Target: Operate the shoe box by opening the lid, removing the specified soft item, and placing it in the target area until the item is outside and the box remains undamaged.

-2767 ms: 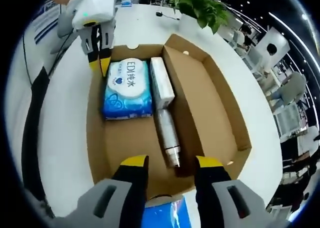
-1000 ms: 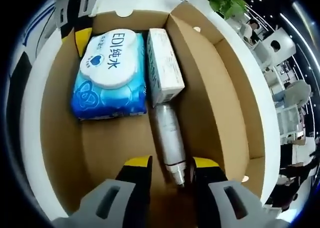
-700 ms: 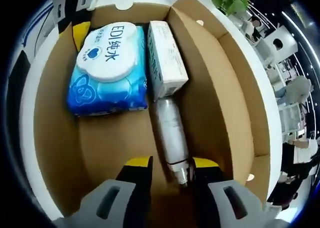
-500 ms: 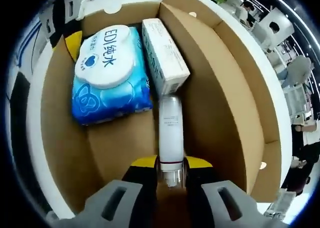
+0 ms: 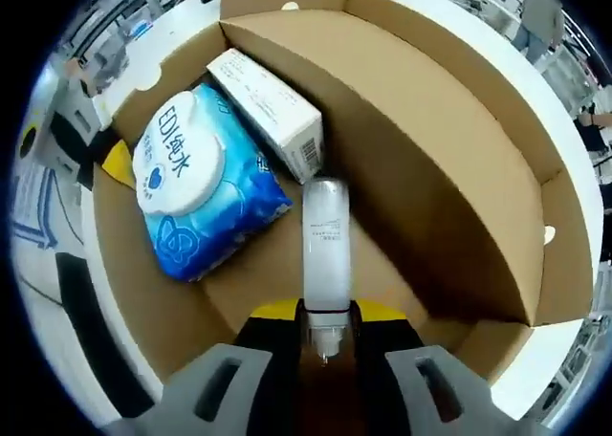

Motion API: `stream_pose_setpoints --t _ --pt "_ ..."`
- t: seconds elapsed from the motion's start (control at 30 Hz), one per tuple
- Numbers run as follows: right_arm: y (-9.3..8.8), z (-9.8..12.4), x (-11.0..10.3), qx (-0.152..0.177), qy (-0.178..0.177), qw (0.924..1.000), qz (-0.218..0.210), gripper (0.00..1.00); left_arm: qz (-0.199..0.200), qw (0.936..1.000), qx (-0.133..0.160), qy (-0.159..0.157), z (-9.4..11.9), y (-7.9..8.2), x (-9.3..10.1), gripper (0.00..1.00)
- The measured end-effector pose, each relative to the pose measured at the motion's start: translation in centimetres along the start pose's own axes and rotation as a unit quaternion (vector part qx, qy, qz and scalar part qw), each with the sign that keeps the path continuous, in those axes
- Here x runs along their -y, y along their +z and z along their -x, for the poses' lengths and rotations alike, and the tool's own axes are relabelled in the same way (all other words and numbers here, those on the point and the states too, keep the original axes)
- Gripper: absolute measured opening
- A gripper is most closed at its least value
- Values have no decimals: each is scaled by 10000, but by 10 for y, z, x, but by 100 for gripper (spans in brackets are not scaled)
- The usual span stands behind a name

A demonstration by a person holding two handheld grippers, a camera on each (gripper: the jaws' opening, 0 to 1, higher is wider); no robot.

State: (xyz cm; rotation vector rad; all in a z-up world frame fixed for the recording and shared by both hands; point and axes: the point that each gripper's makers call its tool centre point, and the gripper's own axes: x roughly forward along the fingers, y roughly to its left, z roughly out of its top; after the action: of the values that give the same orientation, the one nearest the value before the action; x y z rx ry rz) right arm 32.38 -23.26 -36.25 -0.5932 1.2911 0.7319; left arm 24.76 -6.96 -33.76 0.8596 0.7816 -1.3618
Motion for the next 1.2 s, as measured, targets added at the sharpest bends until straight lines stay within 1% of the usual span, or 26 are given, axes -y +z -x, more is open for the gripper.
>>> stream_pose_setpoints --t 0.03,0.07,0.1,0.13,0.17,0.3,0.33,0.37,0.4,0.47,0.53,0.57,0.67,0.7,0.73,0.8,0.9,1.0,1.13,1.2 --pt "-3 -6 -1 -100 -82 9998 147 18 -2 10000 -1 0 0 0 0 0" --pt "-5 -10 -5 -171 -66 9995 243 19 0 10000 1 0 0 0 0 0" --pt "-4 -13 -8 -159 -70 9996 243 19 2 10000 1 2 0 0 0 0" --pt "-2 -12 -7 -184 -144 9993 279 19 7 10000 -1 5 0 0 0 0" --pt "-2 -8 -6 -293 -124 9988 360 19 4 10000 -6 6 0 0 0 0" --pt "-3 -8 -2 -246 29 9988 426 19 31 10000 -12 0 0 1 -1 0" --pt "-3 -9 -3 -244 23 9989 411 19 32 10000 -11 6 0 1 -1 0" --pt "-2 -10 -3 -306 13 9991 299 20 26 10000 -9 15 0 1 -1 0" --pt "-2 -9 -2 -416 8 9989 216 20 22 10000 -8 22 0 1 -1 0" --pt "-2 -11 -2 -611 -38 9978 248 20 15 10000 -5 26 0 1 -2 0" --pt "-2 -11 -2 -722 -72 9972 157 20 24 10000 -12 9 0 2 -2 0" --pt "-2 -11 -3 -733 -79 9972 161 20 34 10000 -16 3 0 2 -2 0" --pt "-4 -10 -4 -733 -89 9966 355 20 32 10000 -13 20 0 2 -1 0" --pt "-5 -10 -2 -669 -67 9972 316 20 31 10000 -14 27 0 2 -1 0" --pt "-4 -11 -3 -562 -62 9984 -52 20 39 10000 -16 25 0 2 -1 0" --pt "-5 -10 -2 -482 -62 9988 91 19 34 10000 -13 25 0 1 -1 0" --pt "-2 -12 -3 -618 -66 9980 73 19 46 10000 -10 24 0 1 -1 0" --pt "-3 -11 -3 -631 -68 9980 67 19 49 10000 -12 28 0 1 -1 0" --pt "-4 -10 -3 -495 -77 9987 91 18 9 10000 1 33 1 1 -1 0" --pt "-4 -9 -4 -469 -124 9986 198 18 4 10000 1 39 1 1 -1 0"
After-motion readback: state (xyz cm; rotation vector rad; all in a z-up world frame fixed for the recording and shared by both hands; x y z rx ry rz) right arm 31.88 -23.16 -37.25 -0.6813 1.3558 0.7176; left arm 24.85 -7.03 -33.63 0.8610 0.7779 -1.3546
